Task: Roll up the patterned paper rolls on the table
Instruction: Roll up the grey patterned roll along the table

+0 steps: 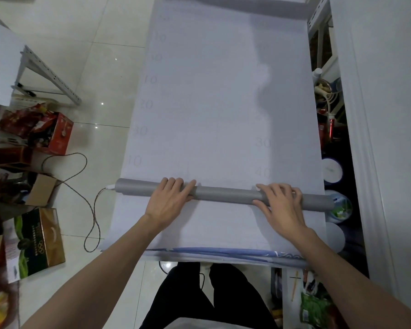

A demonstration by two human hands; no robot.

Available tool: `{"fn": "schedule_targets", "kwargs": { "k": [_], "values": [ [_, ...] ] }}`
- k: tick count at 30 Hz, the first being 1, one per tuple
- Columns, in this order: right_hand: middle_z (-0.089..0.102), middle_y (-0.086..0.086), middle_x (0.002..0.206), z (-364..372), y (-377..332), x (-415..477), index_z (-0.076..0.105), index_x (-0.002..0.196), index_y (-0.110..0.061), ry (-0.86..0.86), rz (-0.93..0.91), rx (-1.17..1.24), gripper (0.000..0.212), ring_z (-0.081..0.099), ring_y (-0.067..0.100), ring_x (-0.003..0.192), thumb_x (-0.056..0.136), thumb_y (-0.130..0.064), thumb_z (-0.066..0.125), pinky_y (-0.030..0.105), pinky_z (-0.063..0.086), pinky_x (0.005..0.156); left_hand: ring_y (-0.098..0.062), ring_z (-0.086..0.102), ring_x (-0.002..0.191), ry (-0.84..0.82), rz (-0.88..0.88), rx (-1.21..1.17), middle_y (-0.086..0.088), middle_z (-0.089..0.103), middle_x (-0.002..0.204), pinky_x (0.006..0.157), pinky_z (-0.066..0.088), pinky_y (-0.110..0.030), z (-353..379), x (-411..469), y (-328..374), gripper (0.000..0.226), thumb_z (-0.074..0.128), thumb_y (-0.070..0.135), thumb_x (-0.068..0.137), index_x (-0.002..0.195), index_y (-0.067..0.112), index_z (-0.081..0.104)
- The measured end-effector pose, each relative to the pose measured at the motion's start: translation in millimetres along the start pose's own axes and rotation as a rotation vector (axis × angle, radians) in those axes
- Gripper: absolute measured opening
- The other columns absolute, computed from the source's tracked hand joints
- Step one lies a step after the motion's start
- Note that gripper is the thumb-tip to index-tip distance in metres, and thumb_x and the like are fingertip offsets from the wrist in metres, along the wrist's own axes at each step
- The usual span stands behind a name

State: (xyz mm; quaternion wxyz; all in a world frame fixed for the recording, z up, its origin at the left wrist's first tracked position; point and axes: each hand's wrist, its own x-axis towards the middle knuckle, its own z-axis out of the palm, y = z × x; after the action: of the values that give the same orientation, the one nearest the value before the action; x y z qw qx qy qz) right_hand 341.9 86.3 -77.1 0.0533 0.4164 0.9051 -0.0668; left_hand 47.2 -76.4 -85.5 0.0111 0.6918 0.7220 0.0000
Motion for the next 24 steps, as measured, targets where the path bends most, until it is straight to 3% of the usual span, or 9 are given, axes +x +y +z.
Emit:
{"fn": "schedule_targets", "kwargs": {
  "k": [3, 5, 7, 10, 14, 17, 20, 24],
  "values": [
    [0.058, -0.003, 0.118, 1.1, -1.9, -4.9, 0.056, 0.124, -0.034, 0.008, 0.002, 0.037, 0.041, 0.051, 0.026, 0.111, 0.097, -0.057, 0.035, 0.045, 0.031, 0.093, -0.031, 0.051, 0.085, -0.007, 0.026, 0.006, -0.014, 0.056, 0.105, 0.082, 0.044, -0.042, 1.5, -1.4, -2.9, 0.037, 0.051, 0.036, 0.099, 0.131, 0.019, 0.044],
    [0.05, 0.004, 0.131, 5.2, -1.8, -9.8, 0.057, 0.127, -0.034, 0.007, 0.006, 0.05, 0.041, 0.048, 0.028, 0.119, 0.093, -0.056, 0.053, 0.048, 0.031, 0.095, -0.034, 0.051, 0.094, -0.028, 0.017, 0.022, -0.019, 0.052, 0.117, 0.086, 0.044, -0.045, 1.0, -1.1, -3.4, 0.046, 0.052, 0.045, 0.097, 0.133, 0.017, 0.048],
    [0.048, 0.007, 0.131, 5.8, -2.6, -11.5, 0.058, 0.128, -0.033, 0.001, 0.007, 0.03, 0.047, 0.047, 0.029, 0.119, 0.087, -0.055, 0.064, 0.048, 0.032, 0.095, -0.034, 0.05, 0.092, -0.026, 0.018, 0.023, -0.018, 0.051, 0.114, 0.082, 0.045, -0.045, -0.6, 1.4, -2.9, 0.046, 0.057, 0.047, 0.094, 0.126, 0.014, 0.054],
    [0.056, 0.001, 0.117, 4.0, -3.7, -8.8, 0.06, 0.127, -0.03, 0.051, -0.024, 0.005, 0.041, 0.05, 0.028, 0.106, 0.091, -0.05, 0.059, 0.046, 0.033, 0.09, -0.03, 0.051, 0.08, -0.005, 0.03, -0.022, -0.012, 0.055, 0.097, 0.075, 0.046, -0.042, -3.4, 6.9, -2.8, 0.039, 0.056, 0.042, 0.095, 0.119, 0.012, 0.057],
    [0.061, -0.005, 0.119, 5.7, -2.6, -8.6, 0.053, 0.134, -0.034, 0.048, -0.027, -0.009, 0.037, 0.049, 0.025, 0.111, 0.098, -0.045, 0.048, 0.046, 0.034, 0.09, -0.031, 0.055, 0.077, -0.014, 0.073, -0.059, -0.01, 0.059, 0.096, 0.078, 0.045, -0.04, -2.5, 7.7, -4.8, 0.034, 0.036, 0.038, 0.103, 0.119, 0.014, 0.054],
    [0.051, 0.001, 0.134, 9.8, -1.0, -11.7, 0.051, 0.137, -0.036, 0.03, -0.031, -0.01, 0.047, 0.046, 0.027, 0.118, 0.093, -0.054, 0.055, 0.046, 0.031, 0.092, -0.033, 0.053, 0.091, -0.012, 0.056, -0.045, -0.016, 0.055, 0.111, 0.082, 0.046, -0.044, -0.9, 4.9, -4.4, 0.04, 0.053, 0.044, 0.096, 0.124, 0.016, 0.055],
    [0.054, 0.002, 0.124, 9.3, -1.8, -8.3, 0.053, 0.136, -0.033, 0.031, -0.031, -0.02, 0.053, 0.049, 0.03, 0.11, 0.09, -0.059, 0.052, 0.046, 0.034, 0.09, -0.03, 0.051, 0.084, 0.004, 0.034, -0.035, -0.013, 0.055, 0.101, 0.076, 0.046, -0.043, -1.7, 5.5, -2.8, 0.048, 0.065, 0.045, 0.09, 0.126, 0.015, 0.055],
    [0.061, -0.006, 0.116, 6.7, -0.7, -4.5, 0.05, 0.139, -0.033, 0.041, -0.028, 0.0, 0.046, 0.051, 0.025, 0.109, 0.098, -0.053, 0.043, 0.046, 0.033, 0.09, -0.029, 0.053, 0.079, -0.015, 0.038, -0.042, -0.01, 0.06, 0.098, 0.078, 0.044, -0.039, -1.9, 5.7, -2.8, 0.036, 0.034, 0.042, 0.102, 0.124, 0.019, 0.049]
  ]
}}
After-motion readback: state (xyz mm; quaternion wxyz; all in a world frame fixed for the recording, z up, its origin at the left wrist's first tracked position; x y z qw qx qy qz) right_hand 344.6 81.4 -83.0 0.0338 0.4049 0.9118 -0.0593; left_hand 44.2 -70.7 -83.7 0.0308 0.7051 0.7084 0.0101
